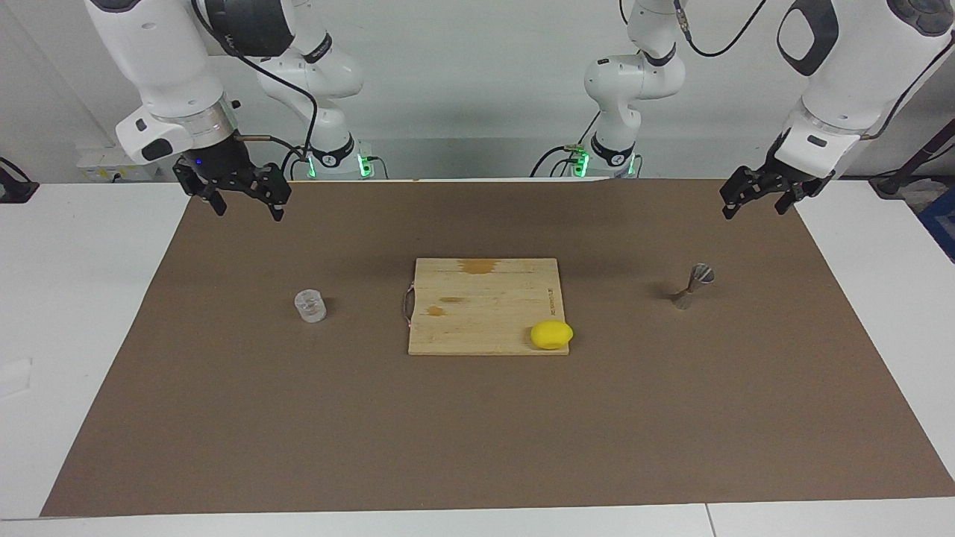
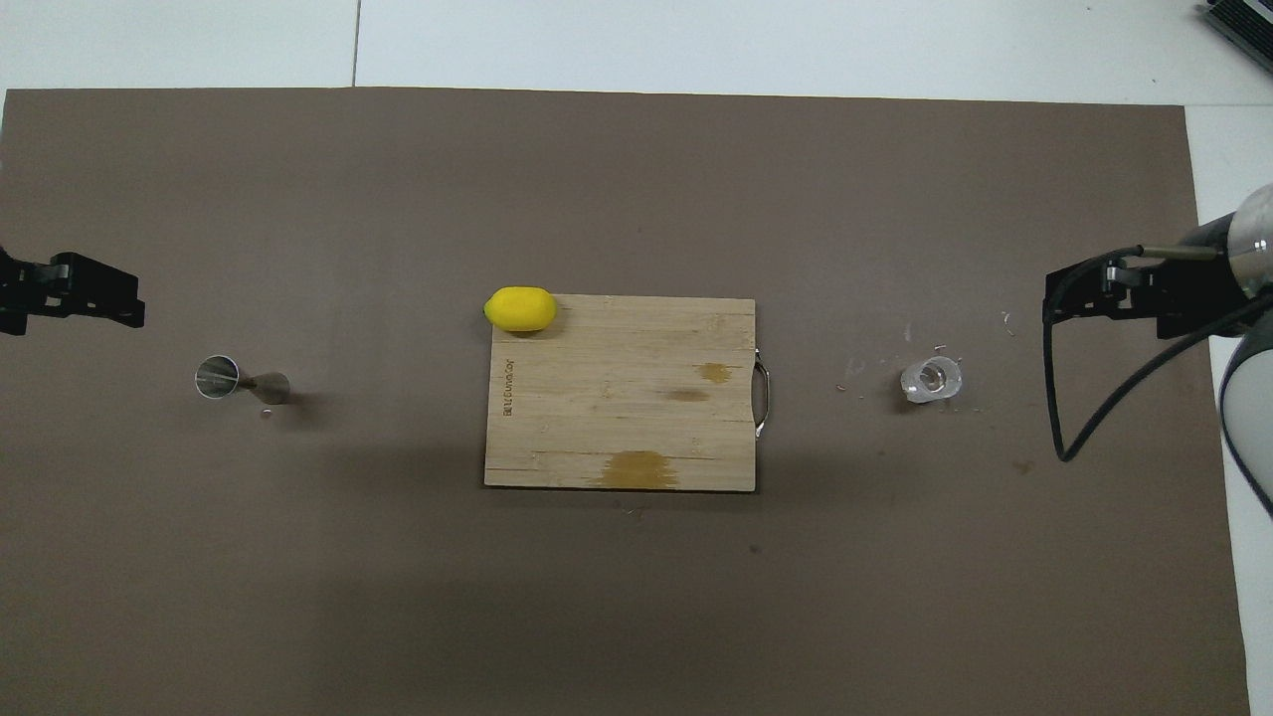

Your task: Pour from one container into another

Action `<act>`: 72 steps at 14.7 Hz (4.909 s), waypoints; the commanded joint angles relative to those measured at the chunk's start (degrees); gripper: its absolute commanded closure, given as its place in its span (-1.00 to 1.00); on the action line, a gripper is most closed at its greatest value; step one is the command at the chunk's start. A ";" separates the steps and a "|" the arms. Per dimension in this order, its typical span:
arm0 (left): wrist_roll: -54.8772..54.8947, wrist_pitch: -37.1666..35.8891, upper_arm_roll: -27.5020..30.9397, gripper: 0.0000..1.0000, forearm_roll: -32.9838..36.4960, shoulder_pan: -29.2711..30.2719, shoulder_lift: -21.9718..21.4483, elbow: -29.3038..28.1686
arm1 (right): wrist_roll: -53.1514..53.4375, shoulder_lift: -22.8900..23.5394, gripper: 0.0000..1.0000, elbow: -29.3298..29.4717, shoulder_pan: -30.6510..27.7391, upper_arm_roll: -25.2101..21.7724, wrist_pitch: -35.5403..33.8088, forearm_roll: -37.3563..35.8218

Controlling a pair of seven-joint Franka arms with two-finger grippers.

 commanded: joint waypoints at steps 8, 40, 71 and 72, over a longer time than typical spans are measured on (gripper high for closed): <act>0.01 4.23 0.05 -1.00 0.73 -1.50 -1.71 -2.50 | -1.72 -0.13 -1.00 -0.01 -0.53 0.36 -0.59 0.28; 83.71 1.61 0.66 -1.00 -43.99 27.59 19.38 -6.19 | -1.72 -0.13 -1.00 -0.01 -0.53 0.36 -0.59 0.28; 141.77 -13.53 0.66 -1.00 -65.81 28.74 29.93 -18.94 | -1.72 -0.13 -1.00 -0.01 -0.62 0.36 -0.59 0.28; 141.77 -13.52 0.66 -1.00 -65.98 28.82 29.93 -18.94 | -1.72 -0.13 -1.00 -0.01 -0.53 0.36 -0.68 0.28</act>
